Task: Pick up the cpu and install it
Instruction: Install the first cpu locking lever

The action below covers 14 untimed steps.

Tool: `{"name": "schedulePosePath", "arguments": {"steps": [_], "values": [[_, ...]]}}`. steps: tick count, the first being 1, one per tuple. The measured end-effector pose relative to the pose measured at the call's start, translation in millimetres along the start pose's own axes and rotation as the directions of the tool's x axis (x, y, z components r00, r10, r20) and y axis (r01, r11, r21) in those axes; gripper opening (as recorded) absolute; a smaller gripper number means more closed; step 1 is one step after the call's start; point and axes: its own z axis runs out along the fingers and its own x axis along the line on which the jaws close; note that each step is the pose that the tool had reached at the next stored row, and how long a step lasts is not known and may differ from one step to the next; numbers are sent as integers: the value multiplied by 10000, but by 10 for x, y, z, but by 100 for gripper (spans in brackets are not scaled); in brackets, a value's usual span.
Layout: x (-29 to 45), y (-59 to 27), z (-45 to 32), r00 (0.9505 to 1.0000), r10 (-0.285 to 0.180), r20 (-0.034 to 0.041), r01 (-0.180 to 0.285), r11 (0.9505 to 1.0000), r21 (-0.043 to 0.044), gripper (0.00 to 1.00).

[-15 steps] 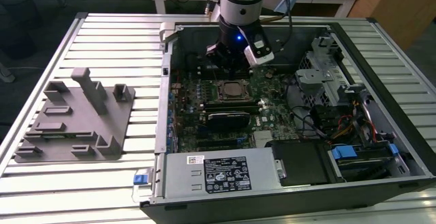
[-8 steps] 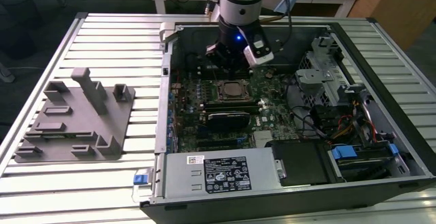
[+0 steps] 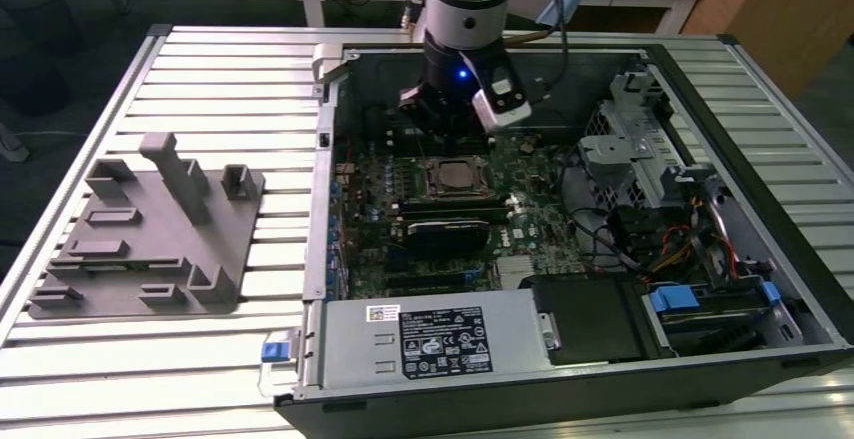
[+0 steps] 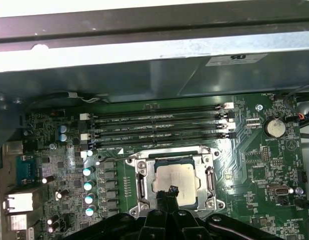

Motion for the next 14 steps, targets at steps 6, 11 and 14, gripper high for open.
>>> {"name": "schedulePosePath", "arguments": {"steps": [6, 11, 14], "values": [[41, -3, -1, 10000, 0, -1, 0, 10000, 0, 11], [97, -8, -2, 10000, -1, 0, 1, 10000, 0, 11], [129, -10, -2, 10000, 0, 0, 0, 10000, -1, 11]]}}
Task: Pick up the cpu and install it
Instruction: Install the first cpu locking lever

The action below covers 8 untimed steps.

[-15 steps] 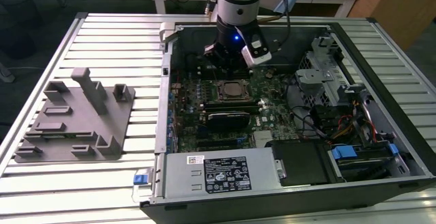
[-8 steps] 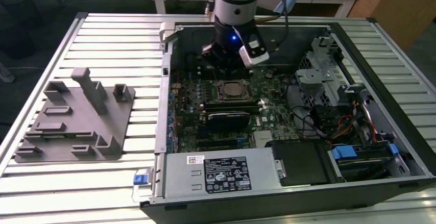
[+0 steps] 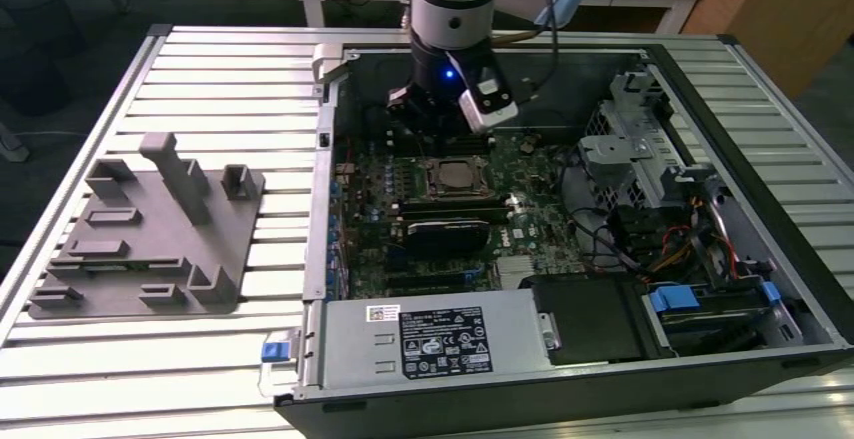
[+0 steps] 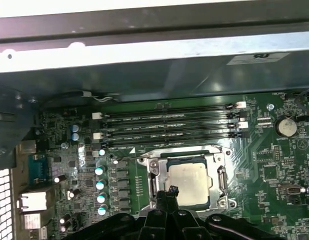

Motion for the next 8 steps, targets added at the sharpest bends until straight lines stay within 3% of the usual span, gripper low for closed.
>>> {"name": "schedulePosePath", "arguments": {"steps": [8], "values": [[89, -7, -2, 10000, -1, 0, 1, 10000, -2, 11]]}}
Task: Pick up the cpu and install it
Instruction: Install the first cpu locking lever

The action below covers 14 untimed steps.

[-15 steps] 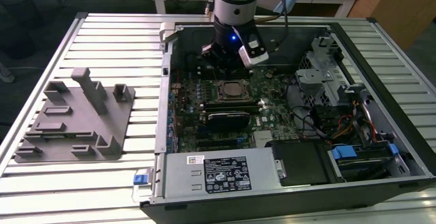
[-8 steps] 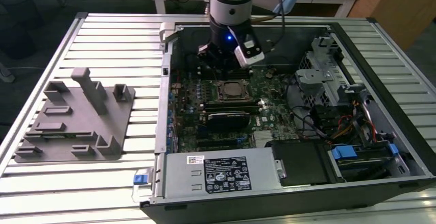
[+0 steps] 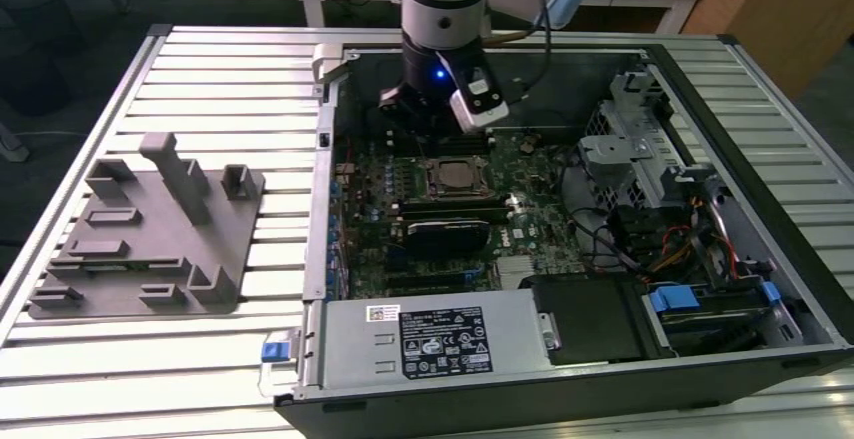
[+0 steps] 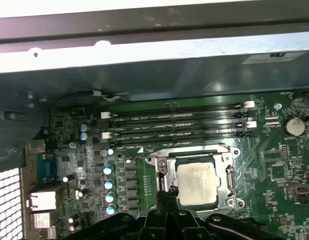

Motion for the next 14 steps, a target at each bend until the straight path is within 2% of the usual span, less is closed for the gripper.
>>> {"name": "schedulePosePath", "arguments": {"steps": [14], "values": [[132, -10, -2, 10000, 0, 0, 0, 10000, 0, 11]]}}
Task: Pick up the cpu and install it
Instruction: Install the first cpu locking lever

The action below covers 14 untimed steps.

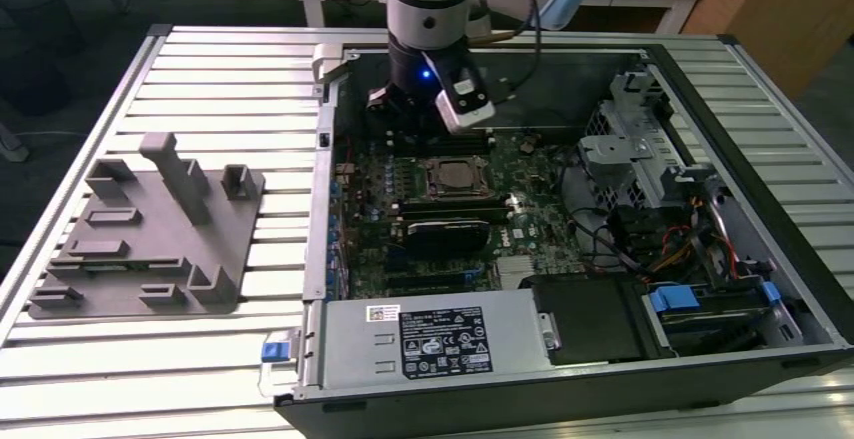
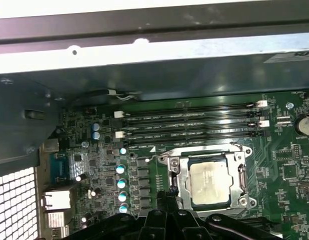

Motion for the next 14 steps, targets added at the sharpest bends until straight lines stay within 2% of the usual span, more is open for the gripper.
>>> {"name": "schedulePosePath", "arguments": {"steps": [14], "values": [[142, -10, -3, 10000, 0, 0, 0, 10000, 0, 11]]}}
